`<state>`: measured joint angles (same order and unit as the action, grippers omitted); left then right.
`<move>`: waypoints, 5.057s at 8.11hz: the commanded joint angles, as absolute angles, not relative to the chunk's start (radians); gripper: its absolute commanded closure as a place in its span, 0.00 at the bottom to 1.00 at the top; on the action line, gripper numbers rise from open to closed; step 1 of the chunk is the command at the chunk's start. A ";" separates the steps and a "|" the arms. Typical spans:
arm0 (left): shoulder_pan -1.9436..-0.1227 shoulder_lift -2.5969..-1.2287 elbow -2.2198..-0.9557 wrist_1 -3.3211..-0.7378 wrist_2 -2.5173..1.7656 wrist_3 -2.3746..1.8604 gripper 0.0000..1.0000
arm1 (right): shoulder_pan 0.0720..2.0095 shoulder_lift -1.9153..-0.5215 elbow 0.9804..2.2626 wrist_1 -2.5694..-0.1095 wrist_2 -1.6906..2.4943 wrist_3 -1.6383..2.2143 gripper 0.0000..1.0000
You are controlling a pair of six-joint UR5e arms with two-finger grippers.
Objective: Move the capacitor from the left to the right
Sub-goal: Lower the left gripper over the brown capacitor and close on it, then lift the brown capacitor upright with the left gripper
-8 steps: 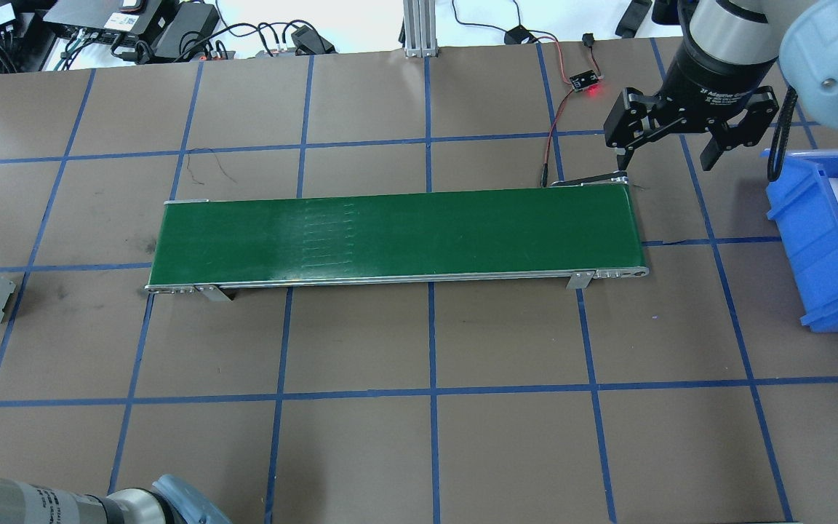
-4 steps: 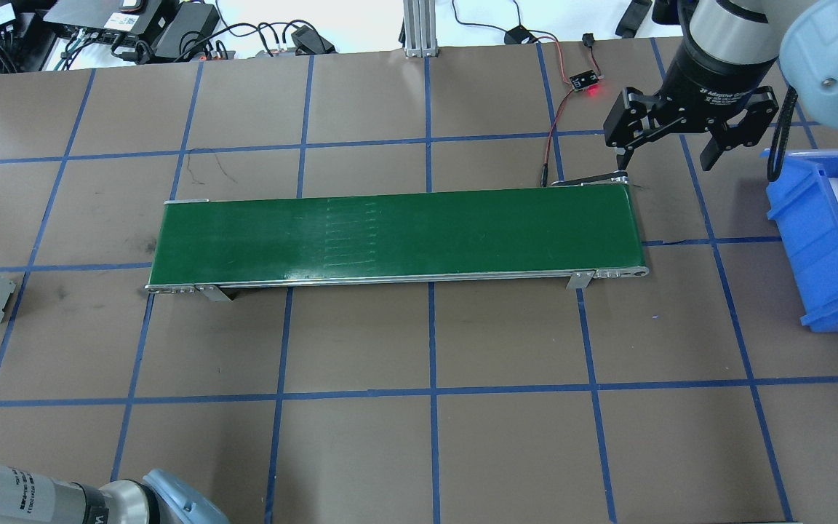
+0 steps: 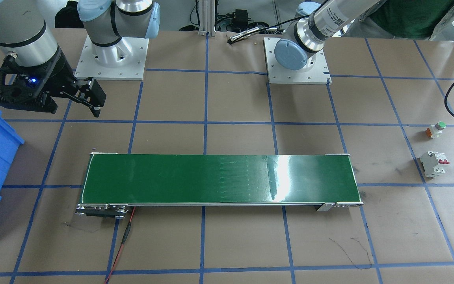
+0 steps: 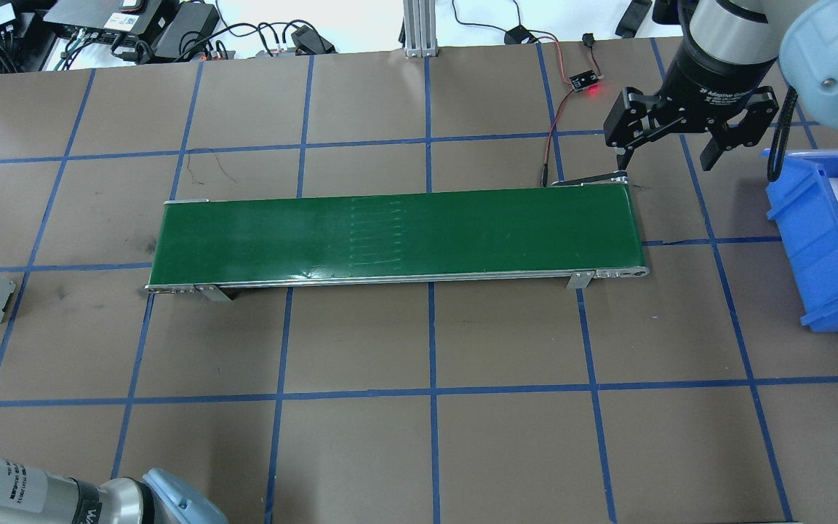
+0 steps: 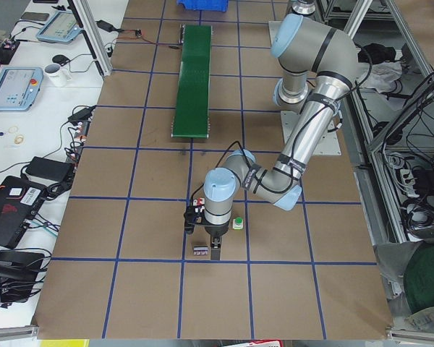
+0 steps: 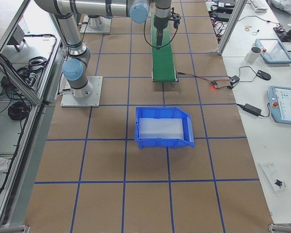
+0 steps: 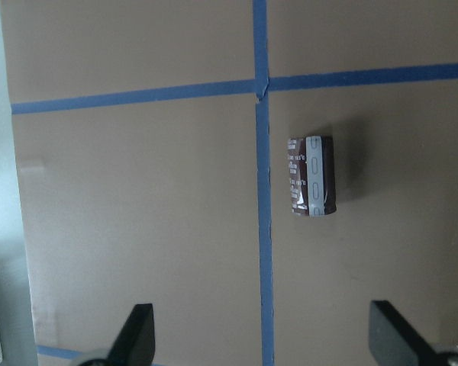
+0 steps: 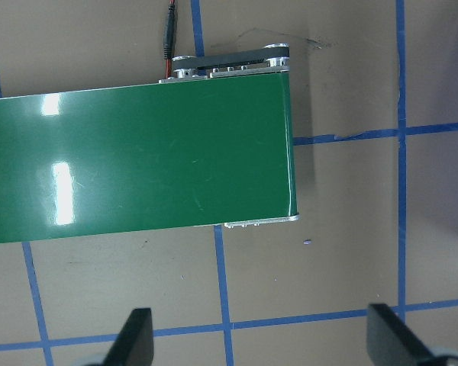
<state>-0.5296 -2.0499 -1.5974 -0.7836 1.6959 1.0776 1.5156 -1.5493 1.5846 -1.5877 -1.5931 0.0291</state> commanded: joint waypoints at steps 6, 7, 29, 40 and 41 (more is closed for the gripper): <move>-0.534 -2.149 -1.634 -0.701 1.482 1.071 0.00 | 1.509 -1.545 1.585 -1.586 -1.594 0.028 0.00; -0.532 -2.160 -1.635 -0.700 1.479 1.074 0.00 | 1.503 -1.545 1.585 -1.585 -1.594 0.026 0.00; -0.517 -2.224 -1.621 -0.646 1.605 1.121 0.20 | 1.502 -1.546 1.585 -1.589 -1.592 0.037 0.00; -0.541 -2.229 -1.620 -0.630 1.520 1.124 0.25 | 1.500 -1.546 1.583 -1.588 -1.594 0.037 0.00; -0.541 -2.230 -1.620 -0.630 1.525 1.124 0.35 | 1.500 -1.546 1.583 -1.588 -1.594 0.037 0.00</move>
